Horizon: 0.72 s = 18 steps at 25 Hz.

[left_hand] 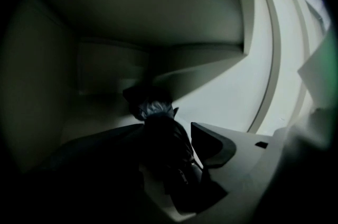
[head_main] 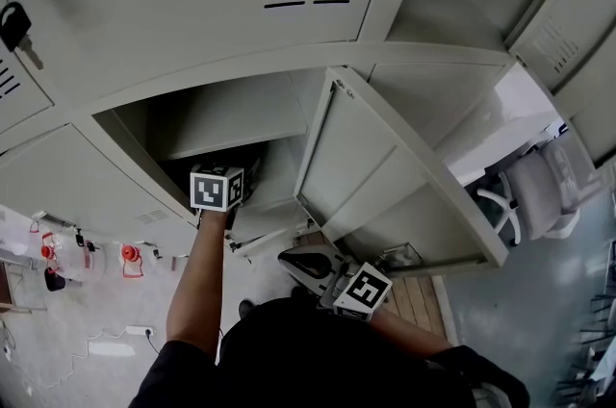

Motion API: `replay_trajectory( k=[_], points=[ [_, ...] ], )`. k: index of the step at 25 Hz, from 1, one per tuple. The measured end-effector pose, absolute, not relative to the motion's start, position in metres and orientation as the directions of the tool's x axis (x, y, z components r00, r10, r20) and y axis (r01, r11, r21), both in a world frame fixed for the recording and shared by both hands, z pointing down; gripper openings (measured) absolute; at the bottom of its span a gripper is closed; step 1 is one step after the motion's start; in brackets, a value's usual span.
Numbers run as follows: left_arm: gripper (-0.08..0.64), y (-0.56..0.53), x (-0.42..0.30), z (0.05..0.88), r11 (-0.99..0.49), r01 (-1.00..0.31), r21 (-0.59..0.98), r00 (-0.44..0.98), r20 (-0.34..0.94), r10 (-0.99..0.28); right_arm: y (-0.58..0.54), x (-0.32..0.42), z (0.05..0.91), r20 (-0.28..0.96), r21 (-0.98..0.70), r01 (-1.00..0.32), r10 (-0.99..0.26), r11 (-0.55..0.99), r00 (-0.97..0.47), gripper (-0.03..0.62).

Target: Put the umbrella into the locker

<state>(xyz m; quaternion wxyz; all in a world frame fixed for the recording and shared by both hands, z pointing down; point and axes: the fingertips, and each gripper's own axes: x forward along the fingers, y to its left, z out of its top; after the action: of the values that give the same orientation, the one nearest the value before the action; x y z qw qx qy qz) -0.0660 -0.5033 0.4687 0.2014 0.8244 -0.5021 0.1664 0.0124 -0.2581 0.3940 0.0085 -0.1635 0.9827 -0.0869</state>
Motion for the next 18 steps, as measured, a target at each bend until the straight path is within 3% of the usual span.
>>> replay_trajectory(
  k=[7,18],
  points=[
    [0.281,-0.481,-0.063,0.432,-0.472,-0.866,0.163,0.496,0.396,-0.773,-0.256,0.010,0.397,0.023,-0.186,-0.312,-0.313,0.932,-0.949,0.011],
    [0.165,-0.410,-0.052,0.354,-0.569,-0.811,0.137,0.583,0.100,-0.807,-0.256,0.007,0.402,0.027,-0.197,-0.312,-0.314,0.929,-0.949,0.011]
  ],
)
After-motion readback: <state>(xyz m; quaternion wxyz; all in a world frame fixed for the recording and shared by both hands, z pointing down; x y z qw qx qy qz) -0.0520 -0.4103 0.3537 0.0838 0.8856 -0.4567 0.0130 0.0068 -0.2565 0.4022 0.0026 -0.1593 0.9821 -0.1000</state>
